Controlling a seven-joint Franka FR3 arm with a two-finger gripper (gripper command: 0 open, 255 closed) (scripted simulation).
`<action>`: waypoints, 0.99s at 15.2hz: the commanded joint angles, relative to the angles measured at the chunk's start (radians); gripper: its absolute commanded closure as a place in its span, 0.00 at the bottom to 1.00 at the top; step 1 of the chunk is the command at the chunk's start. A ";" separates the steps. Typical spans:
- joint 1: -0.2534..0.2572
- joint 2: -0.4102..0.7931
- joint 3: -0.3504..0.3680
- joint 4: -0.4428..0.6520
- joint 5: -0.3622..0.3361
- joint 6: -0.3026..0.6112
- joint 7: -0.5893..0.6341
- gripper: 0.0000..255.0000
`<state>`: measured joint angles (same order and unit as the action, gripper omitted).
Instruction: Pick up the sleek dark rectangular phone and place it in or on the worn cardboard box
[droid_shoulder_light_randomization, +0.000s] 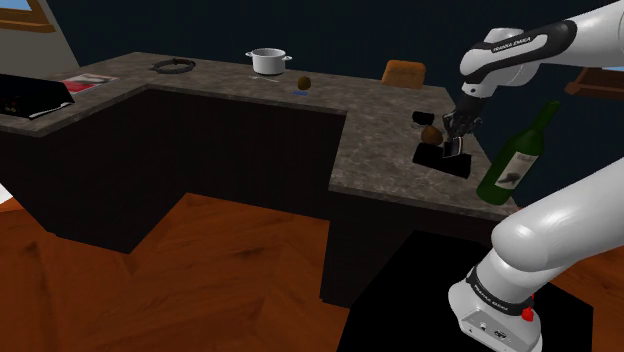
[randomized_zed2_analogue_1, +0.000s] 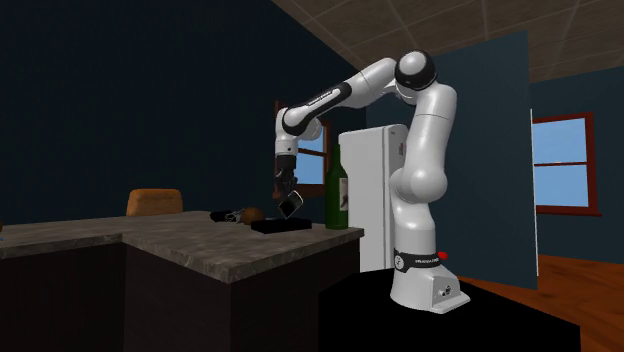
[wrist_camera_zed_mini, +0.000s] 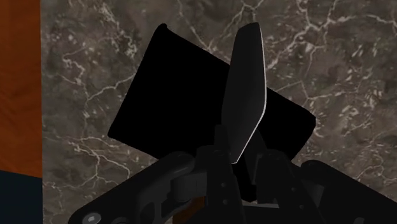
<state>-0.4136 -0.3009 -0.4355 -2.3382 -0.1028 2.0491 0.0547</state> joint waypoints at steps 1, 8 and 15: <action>0.001 0.010 -0.002 -0.008 0.002 0.010 -0.001 1.00; 0.001 0.011 -0.002 -0.008 0.002 0.011 -0.001 0.00; 0.000 -0.012 0.006 0.042 -0.002 -0.060 0.004 0.00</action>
<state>-0.4126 -0.3049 -0.4307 -2.3194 -0.1031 2.0197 0.0594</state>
